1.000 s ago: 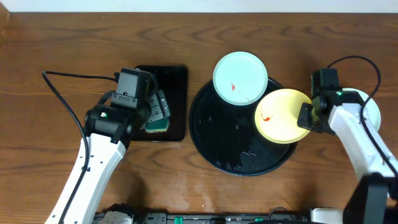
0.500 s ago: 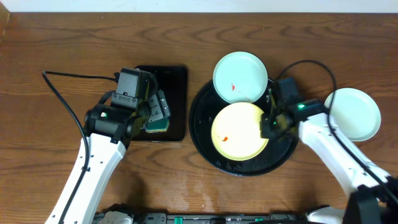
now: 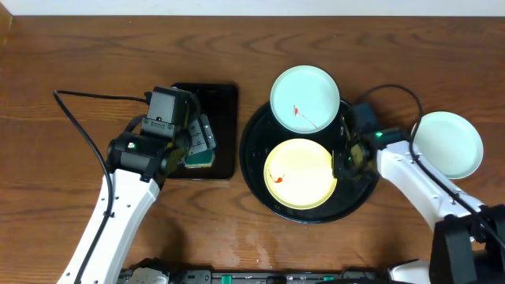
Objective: Clean dirty plates on tray and stack at the side
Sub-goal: 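Slide the yellow plate to the tray center and grip its rim with right gripper, then grasp the green sponge from the black tray with the left gripper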
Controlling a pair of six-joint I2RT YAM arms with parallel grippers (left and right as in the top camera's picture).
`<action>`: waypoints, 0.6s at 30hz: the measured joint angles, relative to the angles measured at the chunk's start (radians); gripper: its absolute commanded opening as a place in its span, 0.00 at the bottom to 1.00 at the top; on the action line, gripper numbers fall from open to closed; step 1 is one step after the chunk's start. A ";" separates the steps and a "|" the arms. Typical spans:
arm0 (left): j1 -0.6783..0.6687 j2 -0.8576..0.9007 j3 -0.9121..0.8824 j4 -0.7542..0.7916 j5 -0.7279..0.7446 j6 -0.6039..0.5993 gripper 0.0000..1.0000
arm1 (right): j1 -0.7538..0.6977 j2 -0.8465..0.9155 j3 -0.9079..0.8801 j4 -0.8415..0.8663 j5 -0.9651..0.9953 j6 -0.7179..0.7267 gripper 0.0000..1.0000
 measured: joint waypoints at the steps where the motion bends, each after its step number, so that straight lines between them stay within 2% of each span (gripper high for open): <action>1: 0.000 0.000 0.000 0.000 0.000 0.000 0.86 | -0.002 -0.005 0.009 0.006 -0.001 -0.029 0.37; 5: 0.000 0.000 0.000 0.000 0.000 0.000 0.86 | -0.003 -0.016 0.021 0.016 -0.004 -0.114 0.37; 10: 0.000 0.000 0.000 0.002 -0.001 -0.028 0.86 | -0.003 -0.016 0.021 0.041 -0.004 -0.151 0.36; 13: 0.000 0.002 0.000 0.014 -0.030 -0.042 0.76 | -0.003 -0.016 0.021 0.041 -0.004 -0.155 0.36; 18: 0.000 0.067 -0.009 0.051 -0.091 -0.072 0.76 | -0.003 -0.016 0.021 0.040 -0.004 -0.155 0.35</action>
